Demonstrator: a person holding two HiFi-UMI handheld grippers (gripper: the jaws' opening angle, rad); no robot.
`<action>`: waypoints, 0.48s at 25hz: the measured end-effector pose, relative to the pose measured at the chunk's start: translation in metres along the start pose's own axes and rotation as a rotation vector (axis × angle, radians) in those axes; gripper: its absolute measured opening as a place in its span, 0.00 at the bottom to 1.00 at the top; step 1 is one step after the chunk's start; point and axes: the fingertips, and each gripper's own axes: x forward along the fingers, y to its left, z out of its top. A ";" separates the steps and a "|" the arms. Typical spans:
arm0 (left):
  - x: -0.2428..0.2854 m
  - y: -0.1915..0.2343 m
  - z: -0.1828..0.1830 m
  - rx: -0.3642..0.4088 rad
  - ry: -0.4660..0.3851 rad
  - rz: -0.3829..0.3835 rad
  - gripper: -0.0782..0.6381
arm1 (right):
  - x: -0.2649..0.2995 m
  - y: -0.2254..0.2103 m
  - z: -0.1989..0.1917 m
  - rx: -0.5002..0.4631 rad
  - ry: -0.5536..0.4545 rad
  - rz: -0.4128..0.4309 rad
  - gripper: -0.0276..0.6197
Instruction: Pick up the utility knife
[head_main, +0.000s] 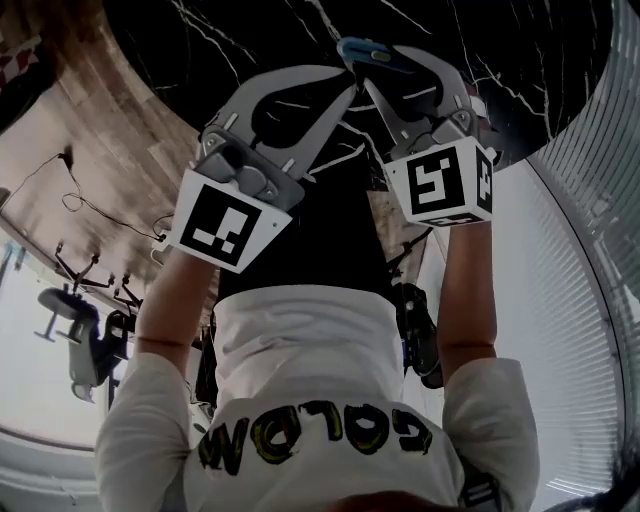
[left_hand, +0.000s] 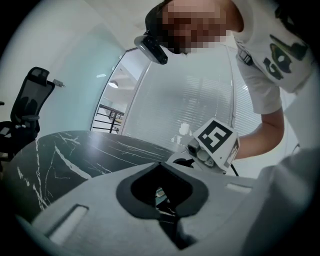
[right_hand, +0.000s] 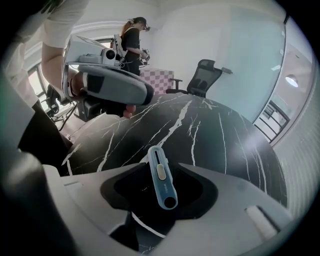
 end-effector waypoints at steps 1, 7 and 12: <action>0.001 0.001 -0.003 0.000 0.002 -0.001 0.11 | 0.003 -0.001 -0.002 -0.006 0.008 0.007 0.29; 0.005 0.010 -0.013 -0.020 0.002 0.011 0.11 | 0.015 -0.005 -0.010 -0.018 0.038 0.061 0.31; 0.006 0.015 -0.014 -0.024 -0.002 0.023 0.11 | 0.018 -0.003 -0.010 0.019 0.022 0.135 0.29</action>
